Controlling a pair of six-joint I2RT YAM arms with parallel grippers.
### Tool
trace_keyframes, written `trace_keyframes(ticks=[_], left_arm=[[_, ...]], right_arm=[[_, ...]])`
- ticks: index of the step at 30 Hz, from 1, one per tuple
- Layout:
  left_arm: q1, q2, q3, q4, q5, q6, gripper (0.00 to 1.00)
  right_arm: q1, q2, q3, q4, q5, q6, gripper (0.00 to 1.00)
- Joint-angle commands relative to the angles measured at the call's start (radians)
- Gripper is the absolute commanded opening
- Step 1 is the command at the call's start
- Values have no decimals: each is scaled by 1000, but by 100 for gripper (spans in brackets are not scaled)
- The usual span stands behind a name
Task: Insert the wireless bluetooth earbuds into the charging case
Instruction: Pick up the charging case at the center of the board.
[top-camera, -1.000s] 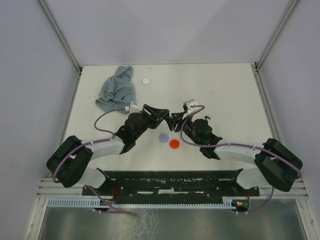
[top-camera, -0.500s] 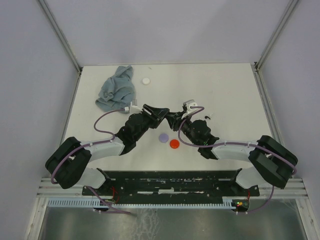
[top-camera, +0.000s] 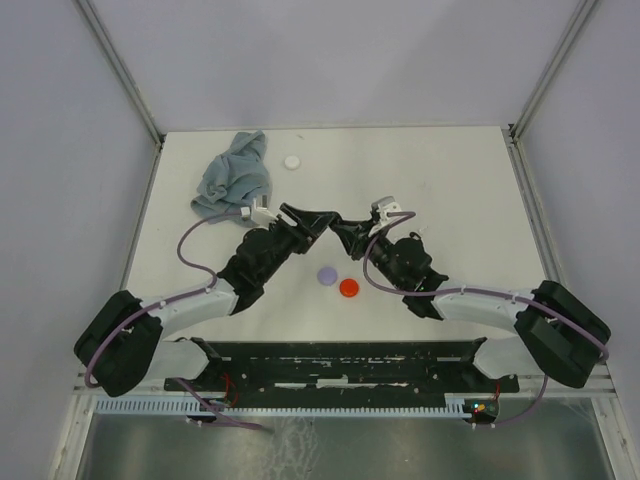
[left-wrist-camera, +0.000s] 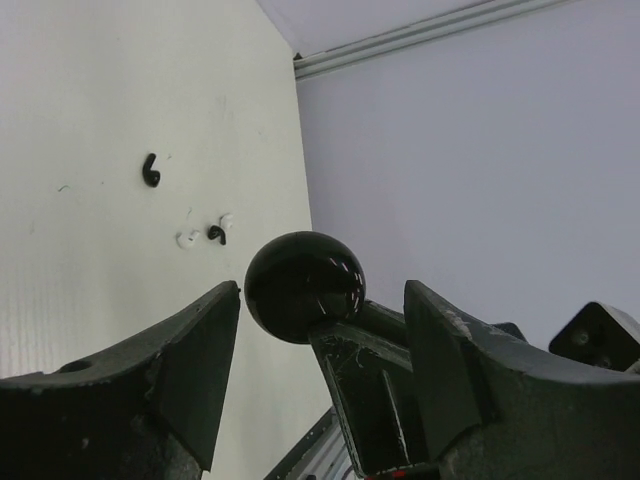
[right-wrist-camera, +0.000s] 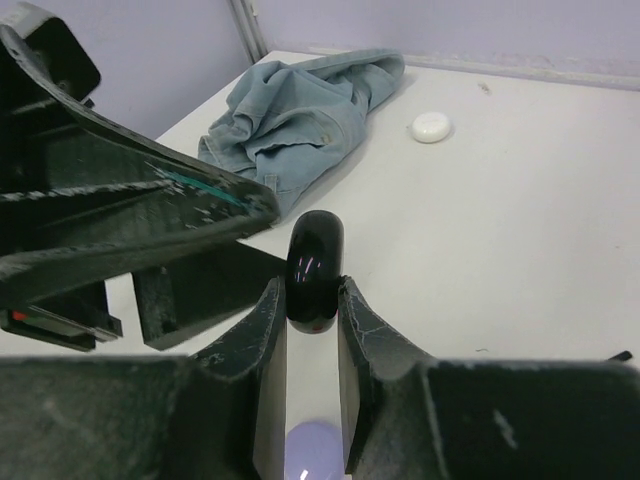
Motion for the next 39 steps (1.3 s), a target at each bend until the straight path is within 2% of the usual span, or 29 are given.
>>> trace_keyframes(ticks=[1, 7, 13, 19, 22, 29, 39], left_arm=[[43, -72, 8, 42, 93, 222, 75], [125, -96, 20, 68, 291, 419, 76], [233, -65, 21, 181, 621, 530, 73], [251, -35, 47, 238, 881, 662, 69], [252, -41, 41, 263, 930, 709, 69], [251, -78, 17, 306, 972, 783, 66], [243, -96, -15, 477, 1008, 722, 64]], right_arm=[[-37, -87, -5, -66, -64, -42, 11], [-93, -203, 13, -212, -158, -67, 10], [-172, -285, 89, -410, -349, -82, 10], [-246, -304, 144, -475, -558, -59, 10], [-268, -300, 179, -498, -657, -41, 10], [-280, -322, 239, -512, -780, 5, 11], [-280, -276, 267, -353, -916, 184, 12]])
